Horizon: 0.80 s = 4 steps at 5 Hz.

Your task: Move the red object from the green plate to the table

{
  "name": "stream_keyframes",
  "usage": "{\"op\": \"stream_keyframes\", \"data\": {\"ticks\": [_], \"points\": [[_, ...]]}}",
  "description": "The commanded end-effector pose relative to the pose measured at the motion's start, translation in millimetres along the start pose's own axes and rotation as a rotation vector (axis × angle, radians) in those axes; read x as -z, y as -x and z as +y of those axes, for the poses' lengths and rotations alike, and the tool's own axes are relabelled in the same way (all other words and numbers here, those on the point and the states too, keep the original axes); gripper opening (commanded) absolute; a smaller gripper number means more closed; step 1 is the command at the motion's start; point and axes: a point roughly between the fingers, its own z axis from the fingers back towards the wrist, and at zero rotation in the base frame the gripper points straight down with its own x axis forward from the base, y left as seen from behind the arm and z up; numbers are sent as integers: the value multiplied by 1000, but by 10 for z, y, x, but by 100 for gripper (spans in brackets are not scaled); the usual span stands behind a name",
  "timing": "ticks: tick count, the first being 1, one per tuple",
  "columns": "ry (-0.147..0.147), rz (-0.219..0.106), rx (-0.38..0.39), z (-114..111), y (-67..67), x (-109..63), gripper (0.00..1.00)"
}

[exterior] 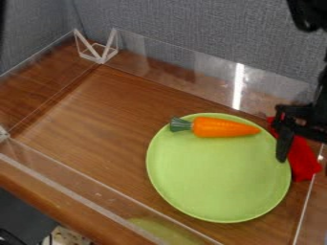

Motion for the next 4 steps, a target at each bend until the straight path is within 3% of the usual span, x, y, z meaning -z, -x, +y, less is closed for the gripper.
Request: {"op": "stream_keyframes", "data": {"ticks": [1, 2, 4], "points": [[45, -62, 4, -11, -158, -185, 100], [56, -68, 15, -10, -209, -204, 100], [75, -77, -30, 9, -298, -78, 100]]}}
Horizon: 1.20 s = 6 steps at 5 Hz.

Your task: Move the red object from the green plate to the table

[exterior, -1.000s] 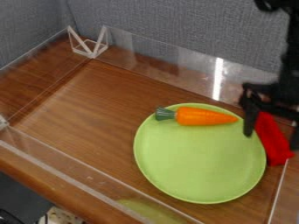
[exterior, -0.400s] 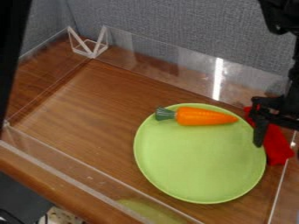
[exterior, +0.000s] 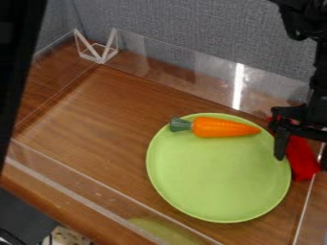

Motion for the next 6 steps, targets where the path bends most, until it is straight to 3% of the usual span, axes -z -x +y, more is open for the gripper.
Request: {"op": "stream_keyframes", "data": {"ticks": [1, 3, 6], "points": [[38, -55, -18, -40, -91, -108, 100], [59, -69, -111, -101, -309, -113, 100], [53, -49, -25, -171, -355, 140, 100]]}}
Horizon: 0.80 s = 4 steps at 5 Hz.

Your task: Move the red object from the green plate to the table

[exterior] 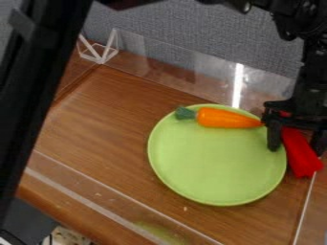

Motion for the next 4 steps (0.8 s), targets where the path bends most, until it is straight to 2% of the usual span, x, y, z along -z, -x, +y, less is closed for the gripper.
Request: {"op": "stream_keyframes", "data": {"ticks": [1, 2, 4], "points": [[26, -13, 73, -158, 12, 16, 100], [16, 3, 115, -155, 49, 52, 100], [4, 30, 108, -178, 105, 125, 100]]}}
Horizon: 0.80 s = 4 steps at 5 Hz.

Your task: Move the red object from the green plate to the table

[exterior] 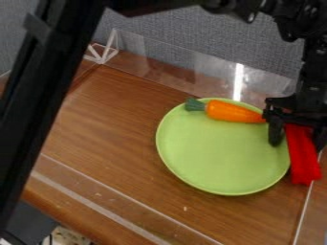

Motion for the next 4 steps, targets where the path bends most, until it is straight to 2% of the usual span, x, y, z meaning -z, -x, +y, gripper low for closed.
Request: {"op": "stream_keyframes", "data": {"ticks": [1, 3, 4], "points": [[1, 30, 35, -132, 132, 144, 0], [-12, 38, -101, -145, 142, -119, 0], [-30, 49, -64, -33, 182, -171, 0]]}}
